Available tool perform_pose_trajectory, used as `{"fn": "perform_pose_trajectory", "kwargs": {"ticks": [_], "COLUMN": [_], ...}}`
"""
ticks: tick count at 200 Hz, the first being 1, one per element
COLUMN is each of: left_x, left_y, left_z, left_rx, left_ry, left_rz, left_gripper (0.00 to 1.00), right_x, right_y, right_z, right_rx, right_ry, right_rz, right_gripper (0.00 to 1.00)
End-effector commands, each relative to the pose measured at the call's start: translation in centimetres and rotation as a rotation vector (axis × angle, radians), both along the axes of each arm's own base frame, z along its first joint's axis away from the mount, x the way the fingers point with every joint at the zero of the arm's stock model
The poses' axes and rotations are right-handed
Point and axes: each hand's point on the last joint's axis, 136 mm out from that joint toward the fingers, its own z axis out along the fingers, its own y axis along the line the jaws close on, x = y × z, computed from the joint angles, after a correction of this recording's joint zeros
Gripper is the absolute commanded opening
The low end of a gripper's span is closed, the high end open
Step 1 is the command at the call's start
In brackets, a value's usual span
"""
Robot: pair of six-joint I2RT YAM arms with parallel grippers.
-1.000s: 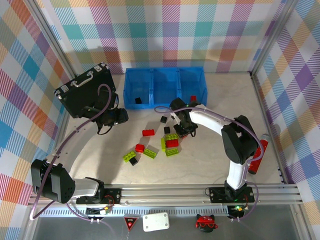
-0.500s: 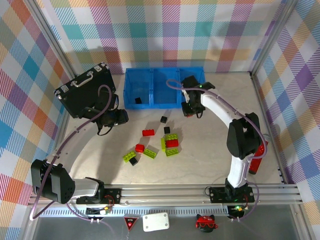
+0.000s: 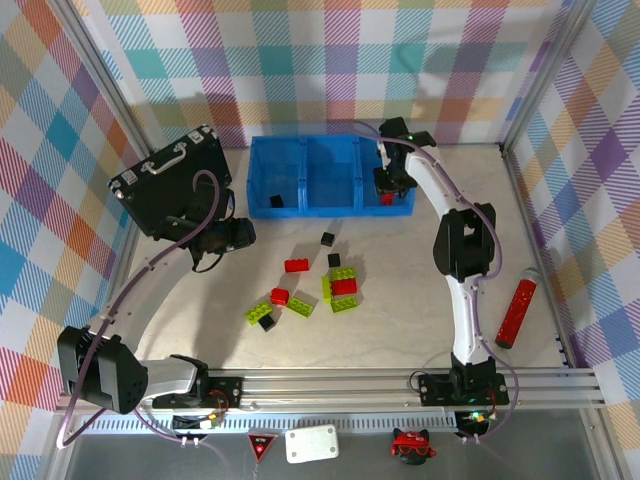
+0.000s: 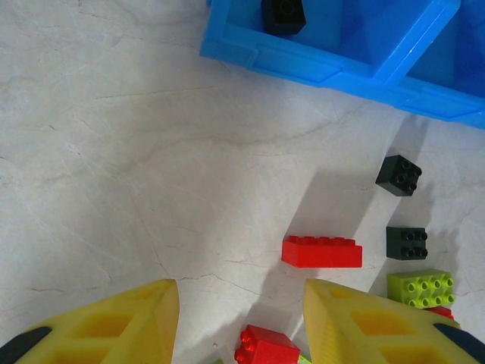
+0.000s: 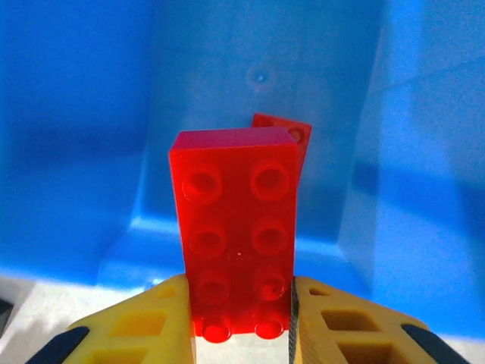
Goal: Sort the legos into containers by color
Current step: Place the lego in the container.
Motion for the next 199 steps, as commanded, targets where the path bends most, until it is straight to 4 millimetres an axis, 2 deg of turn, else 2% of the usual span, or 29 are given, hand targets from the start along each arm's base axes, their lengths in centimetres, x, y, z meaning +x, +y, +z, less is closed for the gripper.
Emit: {"fn": "perform_pose_trajectory", "kwargs": {"ticks": [1, 35, 91, 113, 143, 199], "left_x": [-1.1, -1.1, -1.4, -1.6, -1.6, -1.5], "left_y": [0.2, 0.1, 0.0, -0.2, -0.5, -1.2], "left_z": [-0.2, 0.0, -0.6, -0.9, -1.2, -1.7], "left_rx": [0.001, -0.002, -0.007, -0.007, -0.012, -0.010], "left_ry": [0.024, 0.025, 0.050, 0.059, 0.070, 0.082], "left_rz": [-0.005, -0.007, -0.013, -0.018, -0.025, -0.041], "left_gripper": [0.47, 0.47, 0.47, 0.47, 0.47, 0.47], "right_x": [0.5, 1.7, 2.2, 2.1, 2.0, 1.2], "right_y": [1.3, 2.9, 3.4, 3.4, 3.3, 2.7], "right_z": [-0.2, -1.6, -5.1, -5.6, -4.4, 0.4], "right_rx": [0.071, 0.139, 0.148, 0.149, 0.149, 0.143], "right_ry": [0.018, 0.027, 0.082, 0.096, 0.081, 0.022], "right_rz": [0.027, 0.037, 0.022, 0.019, 0.018, 0.034], "right_gripper": [0.32, 0.32, 0.32, 0.33, 0.39, 0.42]}}
